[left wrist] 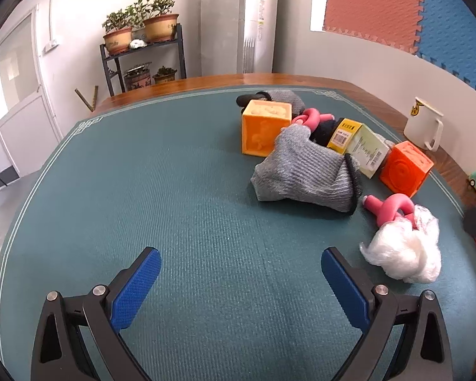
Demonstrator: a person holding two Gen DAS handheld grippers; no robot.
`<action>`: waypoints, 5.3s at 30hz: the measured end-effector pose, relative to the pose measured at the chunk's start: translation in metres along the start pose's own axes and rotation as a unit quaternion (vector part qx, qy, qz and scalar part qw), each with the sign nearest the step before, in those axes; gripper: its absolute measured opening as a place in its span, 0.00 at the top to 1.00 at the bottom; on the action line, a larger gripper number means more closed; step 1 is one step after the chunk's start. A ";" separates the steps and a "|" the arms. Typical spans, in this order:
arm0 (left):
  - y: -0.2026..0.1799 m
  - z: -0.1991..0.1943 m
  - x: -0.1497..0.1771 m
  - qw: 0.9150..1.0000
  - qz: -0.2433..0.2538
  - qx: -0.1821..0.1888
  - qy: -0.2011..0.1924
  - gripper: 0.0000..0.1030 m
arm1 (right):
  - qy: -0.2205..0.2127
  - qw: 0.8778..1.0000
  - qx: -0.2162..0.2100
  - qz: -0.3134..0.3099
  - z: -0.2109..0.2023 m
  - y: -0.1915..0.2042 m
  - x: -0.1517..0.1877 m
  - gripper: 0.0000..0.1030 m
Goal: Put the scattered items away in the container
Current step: 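Move the right tool toward the white plastic bag bundle, then grasp the white plastic bag with the right tool while the left tool grasps the grey sock, then carry both items to the red box and open both tools to drop them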
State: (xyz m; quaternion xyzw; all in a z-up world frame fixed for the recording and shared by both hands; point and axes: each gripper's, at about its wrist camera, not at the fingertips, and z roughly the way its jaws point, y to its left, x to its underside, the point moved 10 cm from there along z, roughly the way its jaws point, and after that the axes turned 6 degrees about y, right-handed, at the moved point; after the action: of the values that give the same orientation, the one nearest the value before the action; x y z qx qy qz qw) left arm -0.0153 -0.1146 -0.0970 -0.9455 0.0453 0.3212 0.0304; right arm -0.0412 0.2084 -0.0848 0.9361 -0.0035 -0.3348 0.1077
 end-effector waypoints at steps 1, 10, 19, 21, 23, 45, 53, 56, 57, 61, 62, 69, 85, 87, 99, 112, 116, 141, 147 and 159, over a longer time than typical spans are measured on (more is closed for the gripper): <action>0.003 -0.002 0.002 1.000 0.001 -0.002 0.003 0.01 | 0.004 1.000 0.007 -0.005 -0.004 -0.005 0.002 0.00; 0.002 -0.022 0.003 1.000 0.011 -0.008 0.012 0.01 | -0.052 0.997 0.016 -0.059 -0.072 0.021 -0.046 0.00; 0.014 -0.010 0.003 0.999 -0.030 0.000 0.037 0.01 | -0.037 0.999 -0.021 -0.006 -0.009 0.040 -0.049 0.00; 0.024 -0.011 0.003 0.999 -0.035 -0.003 0.036 0.01 | -0.019 1.000 -0.020 0.002 0.011 0.035 -0.039 0.00; 0.029 -0.007 0.005 0.999 -0.037 -0.005 0.035 0.01 | -0.013 1.000 -0.024 0.007 0.019 0.033 -0.033 0.00; 0.048 0.004 -0.008 0.998 -0.058 -0.006 0.026 0.01 | 0.055 0.992 -0.114 0.015 0.065 0.038 0.013 0.05; 0.067 -0.003 -0.022 0.997 -0.080 -0.011 0.008 0.01 | 0.064 0.995 -0.066 -0.025 0.073 0.039 0.019 0.49; 0.064 -0.001 -0.024 0.997 -0.081 -0.006 0.014 0.01 | 0.058 0.996 -0.060 -0.040 0.070 0.043 0.018 0.57; 0.061 0.000 -0.025 0.997 -0.079 -0.007 0.015 0.01 | 0.056 0.996 -0.062 -0.042 0.068 0.044 0.018 0.58; 0.038 0.004 -0.026 0.998 -0.057 -0.010 0.016 0.01 | 0.039 0.996 -0.073 -0.035 0.058 0.042 0.012 0.59; 0.030 0.005 -0.029 0.999 -0.051 -0.010 0.015 0.01 | 0.032 0.996 -0.075 -0.029 0.055 0.040 0.009 0.59; -0.020 0.019 -0.059 1.000 -0.010 -0.007 0.003 0.01 | 0.005 0.998 -0.069 0.011 0.043 0.022 -0.003 0.59; -0.071 0.102 -0.108 0.995 -0.075 0.050 0.042 0.01 | 0.019 0.997 -0.065 0.030 0.046 0.015 -0.003 0.59; -0.074 0.115 -0.107 0.994 -0.083 0.054 0.050 0.01 | 0.020 0.997 -0.065 0.030 0.047 0.015 -0.003 0.59; -0.089 0.105 -0.085 0.997 -0.043 0.049 0.042 0.44 | 0.011 0.998 -0.061 0.030 0.044 0.012 -0.007 0.59; -0.078 0.003 -0.072 0.996 -0.009 -0.049 -0.067 0.47 | -0.013 0.998 -0.058 0.037 0.036 0.007 -0.011 0.59; -0.076 -0.020 -0.072 0.995 -0.002 -0.061 -0.085 0.47 | -0.026 0.997 -0.054 0.041 0.030 0.006 -0.014 0.59; -0.247 -0.041 -0.076 0.987 0.114 0.004 -0.115 0.47 | -0.153 0.965 0.123 0.172 -0.120 -0.211 0.016 0.58; -0.285 -0.044 -0.075 0.983 0.143 0.021 -0.115 0.47 | -0.147 0.962 0.143 0.182 -0.121 -0.239 0.026 0.48; -0.363 -0.045 -0.081 0.975 0.180 0.072 -0.111 0.47 | -0.159 0.949 0.158 0.222 -0.132 -0.277 0.050 0.31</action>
State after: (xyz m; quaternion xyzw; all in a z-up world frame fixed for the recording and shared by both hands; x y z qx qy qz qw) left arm -0.0141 0.2477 -0.0013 -0.8755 0.2339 0.4204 0.0452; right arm 0.0628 0.5015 -0.0733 0.8510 -0.2815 -0.4424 0.0280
